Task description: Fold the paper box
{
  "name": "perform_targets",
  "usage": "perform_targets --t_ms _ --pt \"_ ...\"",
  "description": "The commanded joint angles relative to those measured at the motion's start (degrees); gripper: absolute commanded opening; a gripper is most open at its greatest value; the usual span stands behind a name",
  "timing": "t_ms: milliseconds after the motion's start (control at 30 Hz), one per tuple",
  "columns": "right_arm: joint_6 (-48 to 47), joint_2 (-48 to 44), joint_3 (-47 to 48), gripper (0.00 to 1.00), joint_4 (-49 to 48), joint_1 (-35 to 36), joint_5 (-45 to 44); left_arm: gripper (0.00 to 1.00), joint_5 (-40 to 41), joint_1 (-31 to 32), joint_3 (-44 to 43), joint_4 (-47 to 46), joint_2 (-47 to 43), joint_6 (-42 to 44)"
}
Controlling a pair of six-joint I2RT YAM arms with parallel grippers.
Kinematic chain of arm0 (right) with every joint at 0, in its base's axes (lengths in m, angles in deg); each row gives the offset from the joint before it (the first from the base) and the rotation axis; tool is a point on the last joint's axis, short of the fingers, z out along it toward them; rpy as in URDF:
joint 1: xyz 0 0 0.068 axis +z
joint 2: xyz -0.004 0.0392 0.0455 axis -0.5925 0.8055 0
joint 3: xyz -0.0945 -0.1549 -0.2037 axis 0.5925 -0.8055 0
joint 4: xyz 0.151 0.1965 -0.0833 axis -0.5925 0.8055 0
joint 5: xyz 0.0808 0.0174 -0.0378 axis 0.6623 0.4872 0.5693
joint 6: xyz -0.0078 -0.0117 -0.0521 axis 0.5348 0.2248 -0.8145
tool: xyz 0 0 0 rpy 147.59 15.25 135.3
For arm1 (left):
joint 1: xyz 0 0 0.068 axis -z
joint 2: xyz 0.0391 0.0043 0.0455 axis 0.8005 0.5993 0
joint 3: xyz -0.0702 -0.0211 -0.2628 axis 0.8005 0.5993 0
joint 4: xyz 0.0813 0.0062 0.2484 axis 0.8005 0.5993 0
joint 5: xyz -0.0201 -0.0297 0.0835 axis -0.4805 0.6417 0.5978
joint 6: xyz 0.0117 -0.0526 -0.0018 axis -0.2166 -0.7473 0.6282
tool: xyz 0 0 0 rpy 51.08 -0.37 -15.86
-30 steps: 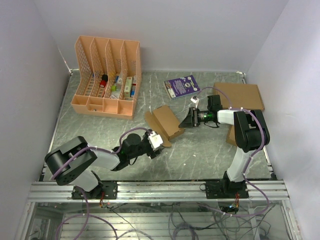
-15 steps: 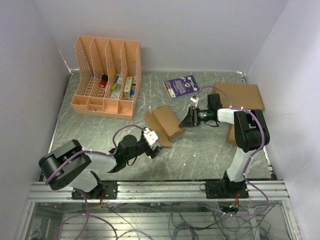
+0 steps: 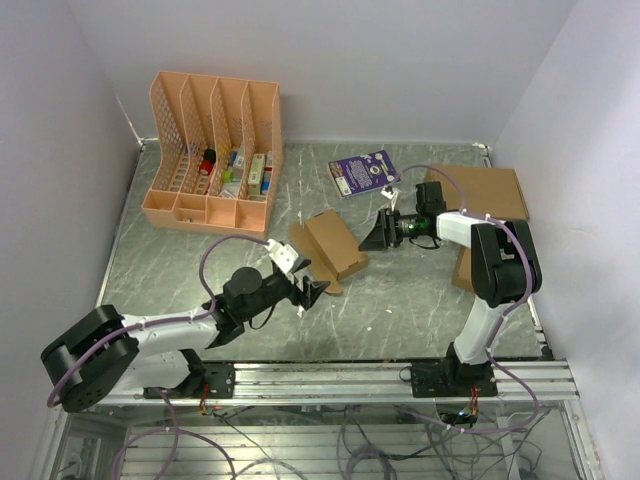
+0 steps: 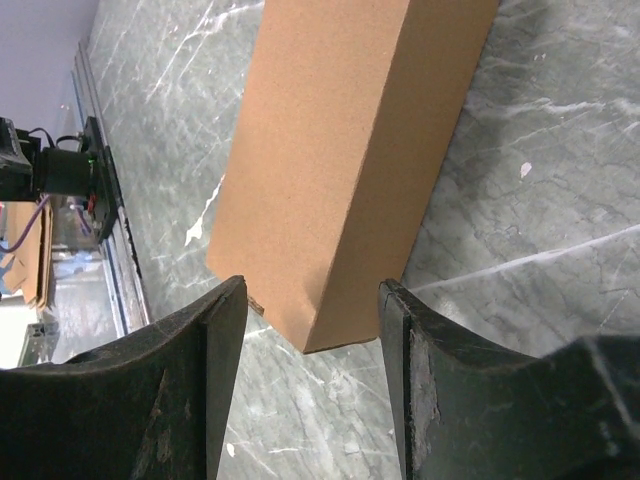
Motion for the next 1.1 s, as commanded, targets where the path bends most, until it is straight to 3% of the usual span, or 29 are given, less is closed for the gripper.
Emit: perform_targets --t_ms 0,300,633,1067 --pt "-2.18 -3.15 0.9 0.55 1.17 -0.85 -0.47 0.81 0.0 0.36 -4.28 9.2 -1.88 -1.8" --pt "-1.93 -4.77 -0.52 0.55 -0.79 -3.25 1.25 0.81 -0.71 0.39 -5.58 11.86 -1.5 -1.44" --pt "-2.07 -4.81 -0.8 0.55 -1.19 -4.18 2.29 0.9 -0.14 0.37 -6.57 13.22 -1.18 -2.34" --pt "-1.93 -4.92 -0.95 0.55 -1.48 -4.63 2.78 0.9 -0.43 0.27 -6.18 13.24 -1.86 -2.26"
